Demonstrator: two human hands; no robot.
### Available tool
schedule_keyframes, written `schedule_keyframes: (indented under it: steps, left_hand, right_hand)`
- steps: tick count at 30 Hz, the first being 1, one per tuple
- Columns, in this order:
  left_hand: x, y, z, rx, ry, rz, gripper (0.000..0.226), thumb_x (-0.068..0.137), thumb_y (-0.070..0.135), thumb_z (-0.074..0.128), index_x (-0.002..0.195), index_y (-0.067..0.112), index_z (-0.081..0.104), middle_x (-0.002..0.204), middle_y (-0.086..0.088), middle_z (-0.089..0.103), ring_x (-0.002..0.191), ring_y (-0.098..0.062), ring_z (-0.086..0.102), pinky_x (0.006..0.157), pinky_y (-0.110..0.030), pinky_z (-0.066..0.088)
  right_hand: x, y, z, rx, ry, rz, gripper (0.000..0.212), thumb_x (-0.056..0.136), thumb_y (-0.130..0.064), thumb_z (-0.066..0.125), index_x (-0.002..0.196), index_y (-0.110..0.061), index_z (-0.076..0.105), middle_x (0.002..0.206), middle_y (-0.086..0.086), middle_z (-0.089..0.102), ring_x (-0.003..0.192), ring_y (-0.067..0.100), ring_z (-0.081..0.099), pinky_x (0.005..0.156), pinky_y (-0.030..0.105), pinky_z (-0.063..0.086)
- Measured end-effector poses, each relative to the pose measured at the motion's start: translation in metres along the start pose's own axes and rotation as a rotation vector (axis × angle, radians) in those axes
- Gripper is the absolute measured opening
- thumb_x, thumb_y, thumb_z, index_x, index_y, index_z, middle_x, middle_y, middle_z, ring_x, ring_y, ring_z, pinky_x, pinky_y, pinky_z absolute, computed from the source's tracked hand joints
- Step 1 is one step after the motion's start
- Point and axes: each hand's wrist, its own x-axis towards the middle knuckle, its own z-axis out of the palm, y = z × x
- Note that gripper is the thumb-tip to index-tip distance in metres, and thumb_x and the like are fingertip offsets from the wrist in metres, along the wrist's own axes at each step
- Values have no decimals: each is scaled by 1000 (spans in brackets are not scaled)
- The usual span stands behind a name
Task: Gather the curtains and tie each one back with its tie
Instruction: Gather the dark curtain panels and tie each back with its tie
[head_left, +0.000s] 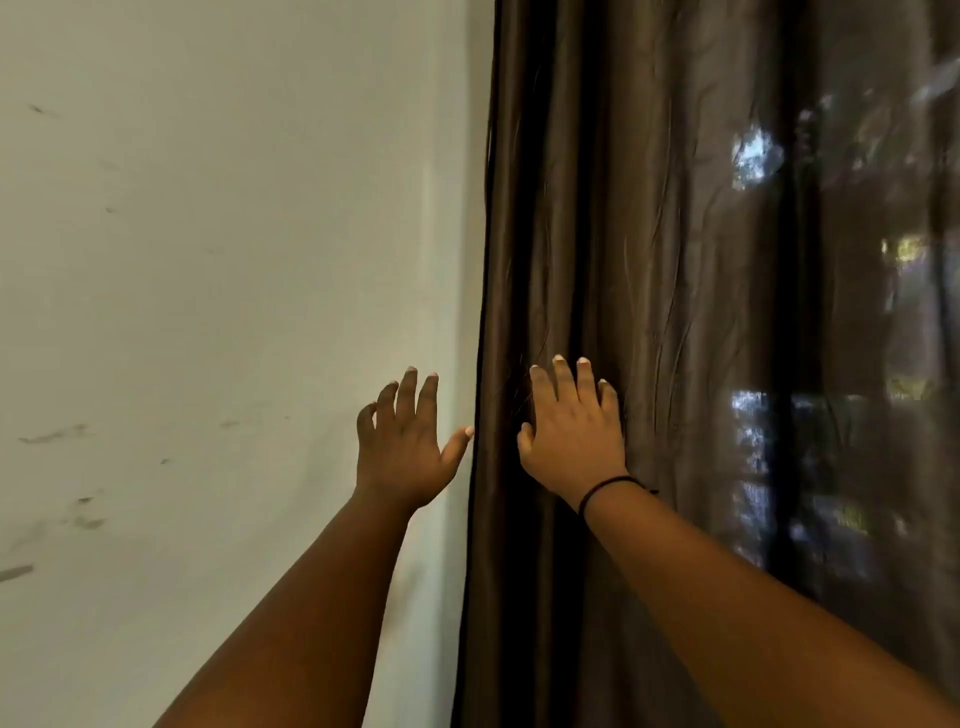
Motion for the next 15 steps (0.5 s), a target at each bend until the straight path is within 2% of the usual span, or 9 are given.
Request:
schedule_keyframes:
  steps: [2,5,10,13,15]
  left_hand:
    - [18,10,6,-60,-2,-36,80,85,68,19,147,18,27,155,-10,25,140,-31,26,107,-49,27]
    - [52,23,18,-90,25,-1,79,85,68,20,148,21,22,157,-8,21,143,-29,20,110,-49,24]
    - [116,43,27,-172,120,67,74,89,67,30,147,21,24,155,-6,25,141,-28,24,109,-48,26]
    - [160,49,23,-246,170,101,76,88,67,32,148,20,21,154,-7,25,140,-30,26,108,-49,28]
    - [190,50,15,-288,195,119,77,88,66,33,148,19,19,153,-9,28,137,-31,32,106,-49,32]
  right_hand:
    - [11,9,1,5,65,19,70,86,-41,50,147,-16,27,154,13,25,143,35,17,112,53,20]
    - [33,18,0,-59,127,-13,70,86,-42,49,147,-17,27,155,13,25,144,35,17,112,53,20]
    - [80,36,-21,-183,252,-2,69,86,-41,49,147,-17,27,155,13,24,144,35,15,113,54,17]
    - [112,43,-41,-281,313,56,67,88,-40,46,147,-18,22,157,12,16,145,35,8,113,56,10]
    - [136,47,-59,-319,325,119,67,89,-39,46,147,-19,19,158,12,11,145,37,3,112,58,11]
